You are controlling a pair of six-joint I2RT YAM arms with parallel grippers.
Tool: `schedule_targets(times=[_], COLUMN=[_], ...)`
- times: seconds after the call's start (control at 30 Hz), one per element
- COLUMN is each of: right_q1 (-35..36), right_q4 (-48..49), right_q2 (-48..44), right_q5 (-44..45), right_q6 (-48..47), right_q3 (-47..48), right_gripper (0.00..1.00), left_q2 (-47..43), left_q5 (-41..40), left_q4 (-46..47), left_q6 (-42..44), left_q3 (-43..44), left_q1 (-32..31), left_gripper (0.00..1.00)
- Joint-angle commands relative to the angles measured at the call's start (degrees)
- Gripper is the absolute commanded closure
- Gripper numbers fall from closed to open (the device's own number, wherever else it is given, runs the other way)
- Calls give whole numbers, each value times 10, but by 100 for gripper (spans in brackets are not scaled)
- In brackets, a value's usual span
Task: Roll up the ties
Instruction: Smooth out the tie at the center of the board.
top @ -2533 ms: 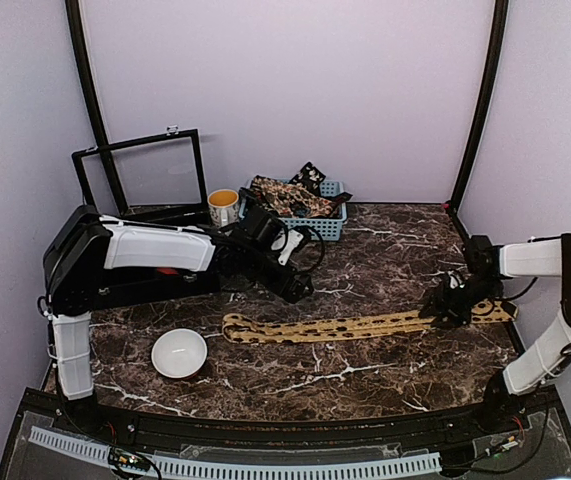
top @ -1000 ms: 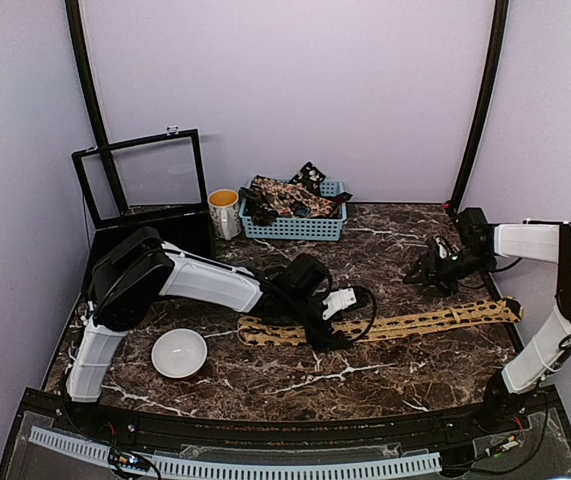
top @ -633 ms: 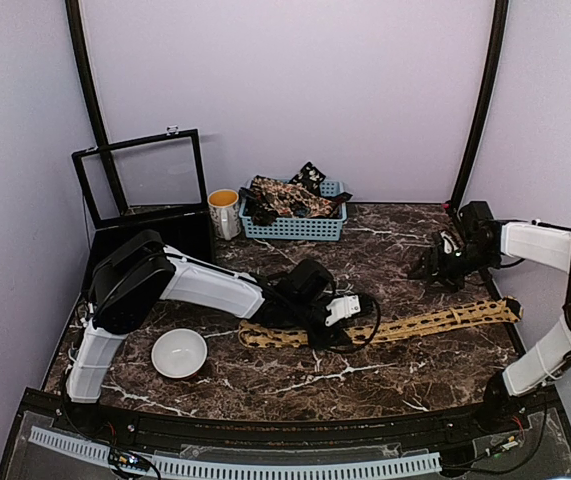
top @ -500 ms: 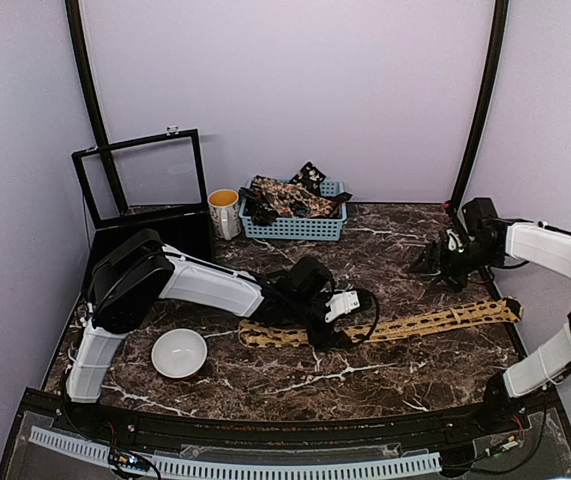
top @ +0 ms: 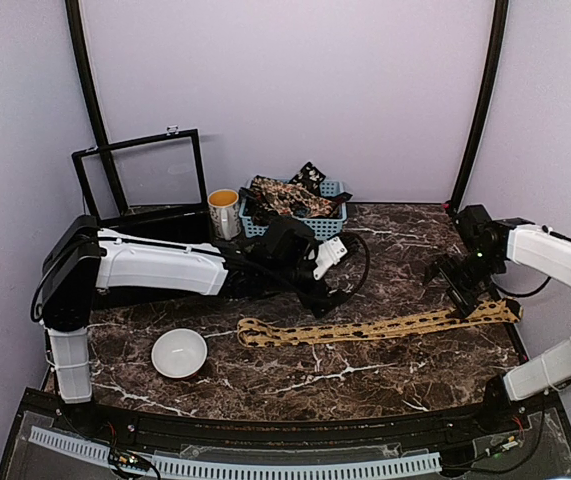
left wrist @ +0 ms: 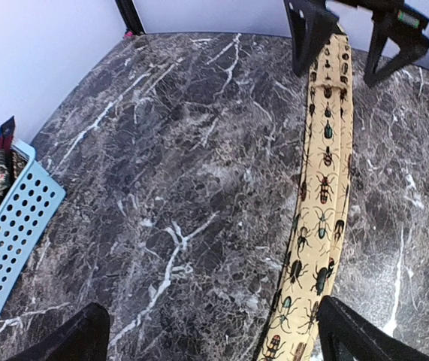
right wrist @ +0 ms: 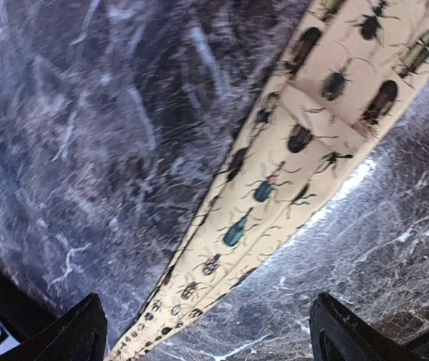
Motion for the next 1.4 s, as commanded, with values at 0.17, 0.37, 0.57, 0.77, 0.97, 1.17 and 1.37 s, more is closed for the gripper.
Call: schedule_targets(times=[0.17, 0.37, 0.57, 0.77, 0.97, 1.17, 1.37], right_q1=[3, 3, 3, -2, -33, -66, -64], right_q4=[-31, -3, 34, 44, 56, 77, 76], right_q2=[95, 126, 151, 166, 141, 145, 130], right_q5=[80, 86, 88, 89, 100, 94, 81], right_q6=[90, 94, 97, 105, 109, 66, 43], right_q3=[12, -6, -27, -46, -79, -73, -29], right_gripper=[11, 12, 11, 26, 36, 35, 29], left_q2=[-52, -69, -77, -88, -97, -97, -97], left_q5=[-36, -39, -28, -24, -28, -25, -18], left_q4=[17, 25, 18, 12, 10, 8, 9], left_q6=[-34, -33, -45, -45, -49, -60, -71], left_q3=[-47, -80, -89, -106, -118, -120, -122], left_q1=[1, 6, 16, 19, 20, 19, 20], left_gripper=[1, 1, 1, 2, 2, 2, 3])
